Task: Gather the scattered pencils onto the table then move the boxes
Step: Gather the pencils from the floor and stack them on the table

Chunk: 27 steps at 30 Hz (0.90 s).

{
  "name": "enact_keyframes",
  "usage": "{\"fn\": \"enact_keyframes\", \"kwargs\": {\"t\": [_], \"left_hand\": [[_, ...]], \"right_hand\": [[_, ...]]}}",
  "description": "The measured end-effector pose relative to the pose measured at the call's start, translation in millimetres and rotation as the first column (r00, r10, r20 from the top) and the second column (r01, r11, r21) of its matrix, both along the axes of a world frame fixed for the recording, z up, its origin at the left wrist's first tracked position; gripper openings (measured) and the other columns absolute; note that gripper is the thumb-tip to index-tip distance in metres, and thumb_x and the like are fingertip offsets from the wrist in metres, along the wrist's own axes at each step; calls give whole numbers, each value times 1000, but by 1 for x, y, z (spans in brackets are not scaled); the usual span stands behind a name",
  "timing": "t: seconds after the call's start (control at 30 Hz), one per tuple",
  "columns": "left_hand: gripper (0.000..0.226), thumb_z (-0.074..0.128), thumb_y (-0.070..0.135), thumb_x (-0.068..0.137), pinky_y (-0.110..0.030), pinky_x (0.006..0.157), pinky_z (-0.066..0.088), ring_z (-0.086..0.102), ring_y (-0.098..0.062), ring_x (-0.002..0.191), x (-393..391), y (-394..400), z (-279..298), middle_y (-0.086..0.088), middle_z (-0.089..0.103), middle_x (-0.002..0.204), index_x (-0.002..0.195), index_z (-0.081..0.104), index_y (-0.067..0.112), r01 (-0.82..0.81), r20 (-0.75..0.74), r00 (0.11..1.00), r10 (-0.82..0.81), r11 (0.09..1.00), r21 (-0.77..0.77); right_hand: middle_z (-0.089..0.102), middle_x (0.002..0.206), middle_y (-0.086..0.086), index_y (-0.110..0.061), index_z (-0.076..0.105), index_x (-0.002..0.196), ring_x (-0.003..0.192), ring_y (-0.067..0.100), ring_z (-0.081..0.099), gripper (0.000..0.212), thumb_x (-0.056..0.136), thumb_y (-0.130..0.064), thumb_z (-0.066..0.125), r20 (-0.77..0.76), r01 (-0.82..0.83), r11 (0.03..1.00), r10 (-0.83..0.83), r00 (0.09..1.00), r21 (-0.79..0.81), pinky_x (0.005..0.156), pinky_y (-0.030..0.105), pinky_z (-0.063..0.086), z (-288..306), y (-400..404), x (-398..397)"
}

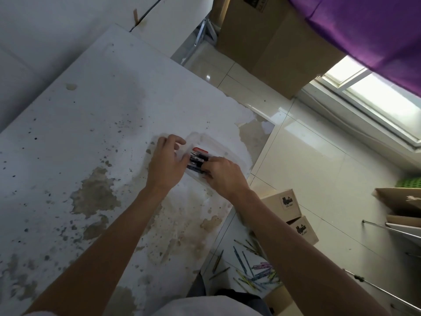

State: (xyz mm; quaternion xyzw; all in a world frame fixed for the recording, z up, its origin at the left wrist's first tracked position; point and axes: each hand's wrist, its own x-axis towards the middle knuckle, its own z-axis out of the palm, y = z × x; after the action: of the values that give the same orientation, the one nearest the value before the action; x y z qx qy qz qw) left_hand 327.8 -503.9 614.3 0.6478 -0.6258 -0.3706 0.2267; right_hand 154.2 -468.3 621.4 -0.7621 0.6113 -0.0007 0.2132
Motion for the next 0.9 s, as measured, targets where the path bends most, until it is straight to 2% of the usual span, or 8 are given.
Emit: {"fn": "enact_keyframes", "kwargs": {"t": [0.13, 0.23, 0.3, 0.4, 0.5, 0.67, 0.8, 0.9], "left_hand": [[19, 66, 15, 90, -29, 72, 53, 58, -17, 89, -5, 11, 9, -1, 55, 105, 109, 64, 19, 259, 170, 961, -217, 923, -283], [22, 64, 16, 90, -35, 83, 50, 62, -20, 93, -14, 20, 4, 0, 60, 109, 112, 67, 19, 484, 327, 858, -395, 837, -258], [24, 62, 21, 90, -37, 87, 46, 63, -21, 99, -19, 25, -1, 0, 63, 111, 113, 69, 20, 553, 423, 796, -434, 804, -216], [27, 64, 21, 89, -37, 87, 46, 64, -21, 98, -24, 26, -4, -1, 63, 114, 115, 69, 19, 554, 480, 772, -417, 812, -184], [38, 64, 14, 87, -38, 89, 51, 59, -23, 110, -33, 23, -7, -3, 57, 126, 124, 62, 17, 576, 473, 757, -450, 802, -159], [39, 59, 23, 93, -44, 88, 49, 52, -29, 121, -50, 20, -6, -5, 54, 137, 132, 58, 17, 603, 538, 700, -469, 793, -93], [40, 54, 25, 94, -43, 92, 44, 50, -29, 122, -61, 21, -1, -5, 51, 140, 134, 57, 20, 555, 551, 701, -452, 831, -24], [38, 57, 22, 93, -42, 93, 45, 50, -28, 119, -74, 30, 11, -5, 53, 135, 131, 58, 20, 509, 500, 754, -426, 860, -35]], "right_hand": [[64, 102, 5, -16, 71, 112, 93, 27, 59, 24, 89, -20, 66, -12, 75, 993, -77, 997, -95, 73, 37, 49, -5, 4, -8], [58, 99, 4, -18, 68, 117, 92, 26, 56, 26, 92, -20, 63, -25, 116, 989, -118, 993, -95, 72, 38, 49, -7, 7, -16], [58, 101, 5, -17, 68, 120, 93, 26, 56, 27, 94, -19, 59, 12, 87, 996, -86, 996, -36, 71, 39, 50, -5, 7, -21], [62, 97, 6, -14, 72, 115, 90, 26, 59, 25, 95, -15, 58, 91, 41, 999, -41, 995, 1, 70, 39, 51, -1, 6, -26], [63, 92, 5, -12, 74, 102, 85, 25, 59, 24, 90, -7, 54, 180, 168, 985, -160, 971, -31, 70, 42, 53, 2, 10, -33], [67, 91, -1, -14, 73, 96, 76, 12, 61, 18, 87, -9, 59, 397, 503, 862, -440, 805, -66, 72, 29, 53, 18, 28, -52], [69, 92, -1, -13, 74, 97, 78, 11, 63, 17, 87, -6, 61, 488, 611, 792, -528, 695, -13, 75, 31, 55, 24, 52, -80], [70, 90, -3, -13, 75, 95, 78, 9, 63, 18, 88, -5, 60, 512, 669, 743, -582, 631, 20, 76, 31, 55, 23, 76, -101]]}}
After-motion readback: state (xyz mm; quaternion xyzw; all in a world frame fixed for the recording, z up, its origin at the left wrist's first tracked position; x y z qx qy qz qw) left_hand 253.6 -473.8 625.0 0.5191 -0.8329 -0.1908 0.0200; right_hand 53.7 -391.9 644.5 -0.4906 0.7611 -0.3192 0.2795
